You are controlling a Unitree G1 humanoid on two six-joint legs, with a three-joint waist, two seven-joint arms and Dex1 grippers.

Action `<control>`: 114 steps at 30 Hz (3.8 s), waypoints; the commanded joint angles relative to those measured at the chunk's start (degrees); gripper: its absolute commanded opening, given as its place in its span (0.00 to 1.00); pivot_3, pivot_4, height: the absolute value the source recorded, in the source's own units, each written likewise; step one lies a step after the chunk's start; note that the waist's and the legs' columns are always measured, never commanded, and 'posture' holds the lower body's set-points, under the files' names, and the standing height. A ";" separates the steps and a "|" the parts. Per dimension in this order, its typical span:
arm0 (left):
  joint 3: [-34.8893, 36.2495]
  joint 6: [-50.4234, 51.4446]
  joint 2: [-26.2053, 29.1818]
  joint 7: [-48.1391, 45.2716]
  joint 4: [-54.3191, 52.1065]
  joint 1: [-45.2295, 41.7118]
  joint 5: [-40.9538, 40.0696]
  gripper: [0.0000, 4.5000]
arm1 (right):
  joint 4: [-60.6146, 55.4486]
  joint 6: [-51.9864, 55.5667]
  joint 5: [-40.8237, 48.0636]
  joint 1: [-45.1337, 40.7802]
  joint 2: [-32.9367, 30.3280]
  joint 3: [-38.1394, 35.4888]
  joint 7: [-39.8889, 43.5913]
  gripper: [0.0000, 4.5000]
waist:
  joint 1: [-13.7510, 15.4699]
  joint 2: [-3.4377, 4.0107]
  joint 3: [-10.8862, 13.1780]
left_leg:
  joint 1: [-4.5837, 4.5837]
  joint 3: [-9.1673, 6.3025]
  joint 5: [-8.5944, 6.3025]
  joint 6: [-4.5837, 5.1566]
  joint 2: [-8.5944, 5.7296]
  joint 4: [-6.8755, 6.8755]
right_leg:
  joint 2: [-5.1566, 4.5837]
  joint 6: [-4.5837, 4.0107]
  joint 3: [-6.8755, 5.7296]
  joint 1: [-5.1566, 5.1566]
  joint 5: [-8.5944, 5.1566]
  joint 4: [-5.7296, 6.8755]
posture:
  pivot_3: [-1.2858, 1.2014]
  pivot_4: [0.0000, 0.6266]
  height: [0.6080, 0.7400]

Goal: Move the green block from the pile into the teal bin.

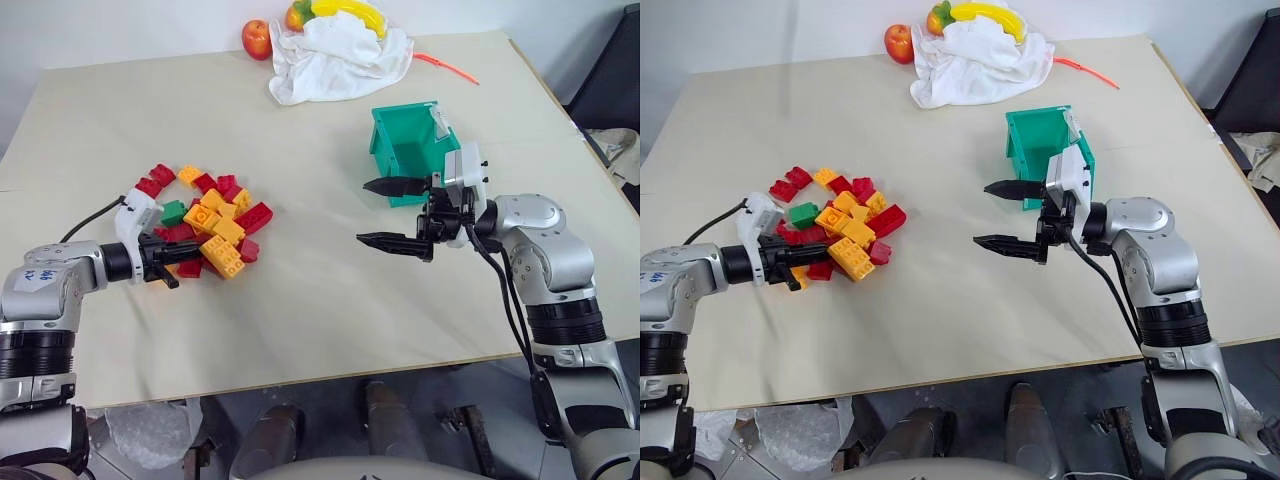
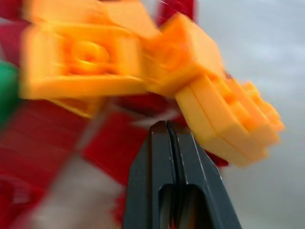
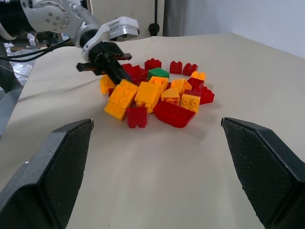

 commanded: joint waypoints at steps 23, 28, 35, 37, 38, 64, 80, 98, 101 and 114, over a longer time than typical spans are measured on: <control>9.25 6.57 -0.30 11.72 1.30 2.89 -5.84 0.00 | -1.68 -0.90 0.44 0.07 0.44 -0.92 0.41 1.00 | 0.14 0.01 -0.03 | 0.25 0.17 -0.01 -0.02 0.00 0.00 | -0.01 -0.02 0.11 0.11 0.01 0.09 | 0.52 0.24 1.00; 8.35 7.07 0.05 9.79 -0.37 3.19 -7.27 0.00 | -1.68 -0.80 0.40 0.07 0.52 -0.93 0.36 1.00 | 0.14 0.00 -0.02 | 0.26 0.18 -0.01 -0.02 0.01 0.02 | 0.00 -0.03 0.12 0.12 0.02 0.11 | 0.52 0.24 1.00; 14.95 -0.26 0.54 5.52 -1.68 3.83 -10.36 0.00 | -1.00 -0.94 0.30 -0.31 0.13 -1.21 0.68 1.00 | -0.05 0.00 -0.02 | 0.25 0.22 -0.03 -0.05 0.08 -0.04 | 0.02 -0.06 0.13 0.06 0.01 0.06 | 0.52 0.24 1.00; 16.44 -2.39 0.86 6.03 -1.49 4.24 -9.88 0.00 | -0.70 -1.09 0.20 -0.45 0.11 -1.18 0.82 1.00 | 0.05 0.00 -0.02 | 0.25 0.22 -0.03 -0.05 0.07 -0.05 | 0.01 -0.06 0.12 0.06 0.01 0.04 | 0.52 0.24 1.00; 17.61 -2.13 1.42 5.60 -1.23 4.65 -10.51 0.00 | -0.51 -1.18 0.15 -0.52 0.08 -1.17 0.94 1.00 | 0.05 0.00 -0.02 | 0.25 0.22 -0.03 -0.05 0.07 -0.06 | 0.01 -0.06 0.12 0.07 0.01 0.04 | 0.52 0.24 1.00; 18.97 -20.82 11.30 0.80 10.13 8.52 -0.20 1.00 | 1.71 -2.08 0.02 -2.09 0.30 -0.81 3.34 1.00 | 1.60 0.03 0.00 | 0.27 0.25 -0.03 -0.06 0.14 -0.23 | 0.02 -0.14 0.11 0.08 0.01 -0.08 | 0.52 0.24 1.00; -9.22 -33.47 6.73 -2.47 46.08 -27.14 19.74 1.00 | -4.80 -0.05 0.99 2.97 -0.25 -2.73 -1.75 1.00 | -0.27 -0.05 0.00 | 0.25 0.47 -0.07 0.04 0.08 -0.18 | 0.02 -0.21 -0.21 -0.06 0.08 -0.01 | 0.52 0.24 1.00; -13.11 -39.36 2.02 -2.26 62.73 -37.88 27.82 0.53 | -7.00 0.34 1.24 4.54 -0.52 -3.24 -4.46 1.00 | -0.05 -0.12 0.00 | 0.23 0.48 -0.07 0.04 0.04 0.03 | 0.00 -0.18 -0.16 -0.07 0.09 0.15 | 0.52 0.24 1.00; -11.11 -40.40 3.14 -5.29 61.81 -38.52 25.83 0.33 | -7.41 0.54 1.50 4.59 -0.91 -3.58 -4.45 1.00 | 0.01 -0.13 0.01 | 0.23 0.48 -0.07 0.05 0.04 0.06 | 0.00 -0.17 -0.17 -0.07 0.09 0.17 | 0.52 0.24 1.00; -5.03 -36.12 4.26 -22.57 43.60 -35.36 15.99 0.32 | -6.78 1.00 2.53 4.94 -3.87 -4.77 -2.28 1.00 | 0.00 -0.16 0.02 | -0.10 0.45 -0.09 0.07 0.02 0.41 | -0.02 -0.09 -0.20 -0.19 0.15 0.20 | 0.52 0.24 1.00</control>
